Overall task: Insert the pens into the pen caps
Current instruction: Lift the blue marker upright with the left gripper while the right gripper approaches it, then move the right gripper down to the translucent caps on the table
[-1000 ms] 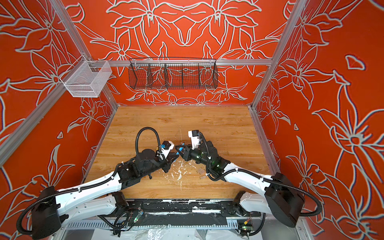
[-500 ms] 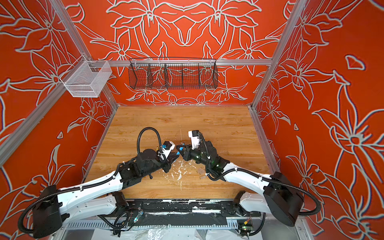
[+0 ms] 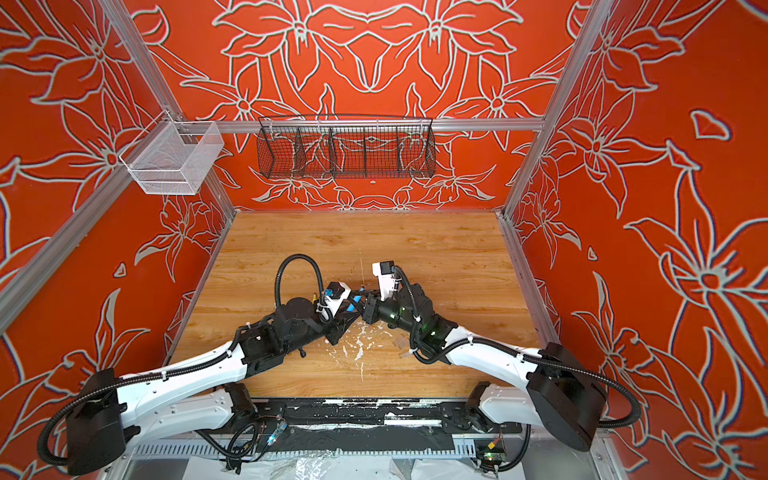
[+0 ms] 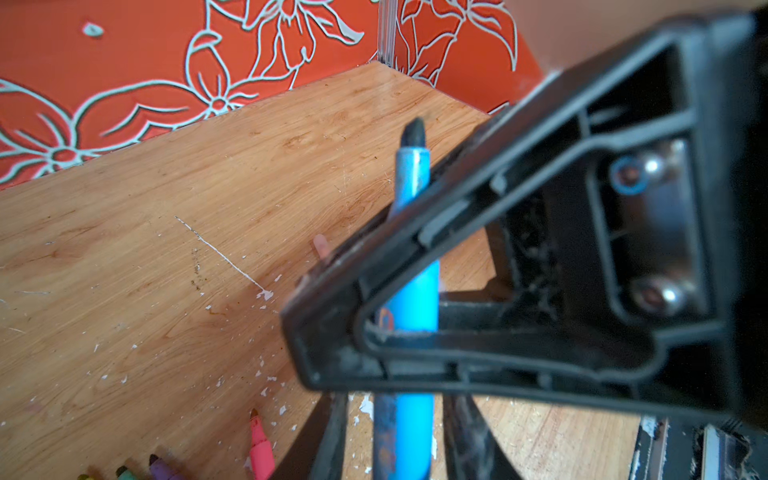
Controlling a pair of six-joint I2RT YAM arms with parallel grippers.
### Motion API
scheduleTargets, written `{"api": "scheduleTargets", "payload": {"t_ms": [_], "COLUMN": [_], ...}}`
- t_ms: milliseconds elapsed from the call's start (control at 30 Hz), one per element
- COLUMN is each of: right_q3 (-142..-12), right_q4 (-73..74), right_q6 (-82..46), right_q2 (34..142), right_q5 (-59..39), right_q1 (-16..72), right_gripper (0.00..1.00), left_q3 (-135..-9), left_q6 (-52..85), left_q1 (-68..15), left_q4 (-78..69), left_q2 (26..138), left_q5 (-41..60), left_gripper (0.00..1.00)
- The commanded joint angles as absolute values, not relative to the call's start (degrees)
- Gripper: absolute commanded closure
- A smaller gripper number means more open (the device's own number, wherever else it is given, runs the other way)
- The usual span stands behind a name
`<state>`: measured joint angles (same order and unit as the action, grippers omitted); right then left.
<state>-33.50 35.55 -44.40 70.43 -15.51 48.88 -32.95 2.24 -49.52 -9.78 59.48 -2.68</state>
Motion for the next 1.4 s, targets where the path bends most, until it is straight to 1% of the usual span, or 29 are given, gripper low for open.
{"api": "scheduleTargets", "payload": {"t_ms": [0, 100, 133, 233, 300, 367, 500, 600, 733, 867, 967, 1133, 1267, 1367], "right_q3": [-34.0, -34.2, -34.4, -34.0, -33.4, -33.0, -32.5, -32.6, -33.3, -34.0, -33.6, -32.3, -33.6, -34.6], "right_q4": [37.9, 37.4, 36.8, 35.4, 33.5, 29.8, 17.4, 5.7, -8.6, -19.6, -23.3, -25.7, -27.8, -29.0], "right_q6": [-44.7, -44.5, -44.3, -43.5, -42.6, -41.1, -38.0, -36.6, -36.0, -37.4, -38.6, -40.7, -41.1, -42.1], "right_q2": [71.2, 71.6, 71.5, 70.2, 68.2, 65.6, 58.0, 51.4, 44.7, 41.0, 39.3, 39.2, 42.9, 46.9], "right_q5": [-15.7, -15.4, -15.2, -14.1, -12.4, -10.0, -2.0, 6.0, 15.6, 22.9, 24.0, 22.4, 21.6, 19.7], "right_q1": [49.4, 49.4, 49.4, 49.4, 49.4, 49.4, 49.4, 49.4, 49.4, 49.3, 49.3, 49.4, 49.3, 49.3], "right_gripper": [1.00, 1.00, 0.98, 0.78, 0.69, 0.63, 0.56, 0.54, 0.48, 0.48, 0.48, 0.47, 0.48, 0.50], "left_q3": [-32.7, -32.6, -32.5, -32.7, -32.7, -32.7, -33.5, -34.6, -36.3, -37.5, -38.7, -39.4, -37.9, -37.4], "left_q6": [1.7, 2.1, 2.2, 2.2, 2.6, 2.9, 4.4, 5.1, 6.3, 6.9, 6.8, 6.9, 6.9, 7.1], "left_q1": [-49.6, -49.7, -49.6, -49.6, -49.6, -49.6, -49.6, -49.6, -49.6, -49.6, -49.6, -49.6, -49.6, -49.6], "left_q4": [-12.4, -12.8, -12.8, -12.6, -12.3, -12.1, -10.6, -8.6, -5.8, -4.1, -3.6, -4.1, -5.7, -5.8], "left_q2": [59.9, 59.8, 59.7, 59.6, 59.5, 59.5, 59.4, 59.4, 59.4, 59.3, 59.5, 59.4, 58.3, 57.7], "left_q5": [-1.8, -2.2, -2.3, -2.7, -3.5, -4.2, -7.2, -7.5, -8.6, -8.3, -7.2, -5.2, -4.5, -4.3], "left_gripper": [0.78, 0.98, 1.00, 1.00, 1.00, 1.00, 1.00, 1.00, 1.00, 1.00, 1.00, 1.00, 1.00, 1.00]}}
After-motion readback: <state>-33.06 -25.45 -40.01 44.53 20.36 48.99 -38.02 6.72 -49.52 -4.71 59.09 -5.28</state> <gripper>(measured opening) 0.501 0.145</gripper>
